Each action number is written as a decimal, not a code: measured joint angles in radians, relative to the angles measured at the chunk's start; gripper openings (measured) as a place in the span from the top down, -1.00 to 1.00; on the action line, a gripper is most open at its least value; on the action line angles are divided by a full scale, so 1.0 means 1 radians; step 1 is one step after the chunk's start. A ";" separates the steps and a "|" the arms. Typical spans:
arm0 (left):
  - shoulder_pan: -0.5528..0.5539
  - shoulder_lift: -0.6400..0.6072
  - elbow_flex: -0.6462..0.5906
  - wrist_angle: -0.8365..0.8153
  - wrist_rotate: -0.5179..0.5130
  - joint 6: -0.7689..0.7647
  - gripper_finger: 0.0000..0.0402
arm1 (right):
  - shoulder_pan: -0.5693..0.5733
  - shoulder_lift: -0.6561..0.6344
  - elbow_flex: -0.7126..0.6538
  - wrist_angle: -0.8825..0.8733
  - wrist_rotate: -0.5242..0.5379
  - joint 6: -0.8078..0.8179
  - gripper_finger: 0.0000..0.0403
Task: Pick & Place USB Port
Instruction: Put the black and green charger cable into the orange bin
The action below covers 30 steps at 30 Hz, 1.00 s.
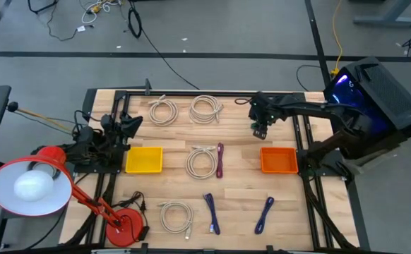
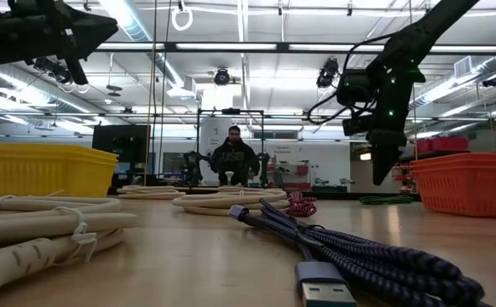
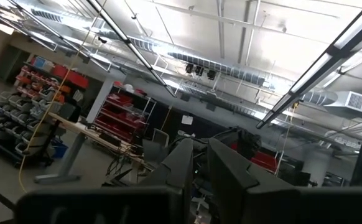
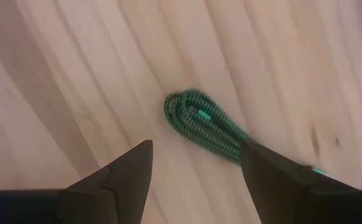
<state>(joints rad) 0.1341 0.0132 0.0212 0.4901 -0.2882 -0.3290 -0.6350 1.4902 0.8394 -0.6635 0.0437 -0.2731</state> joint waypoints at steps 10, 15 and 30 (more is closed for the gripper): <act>0.000 0.000 0.000 -0.018 -0.004 -0.001 0.74 | 0.000 0.076 0.000 0.049 0.016 -0.028 -0.20; 0.000 0.000 0.000 -0.019 -0.007 -0.001 0.74 | 0.000 0.133 0.000 0.069 0.016 -0.028 -0.20; 0.000 0.000 0.000 -0.048 -0.007 -0.002 0.74 | 0.000 0.180 0.035 0.048 0.034 0.006 0.95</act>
<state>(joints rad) 0.1341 0.0132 0.0212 0.4423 -0.2951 -0.3308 -0.6353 1.6703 0.8749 -0.6152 0.0779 -0.2672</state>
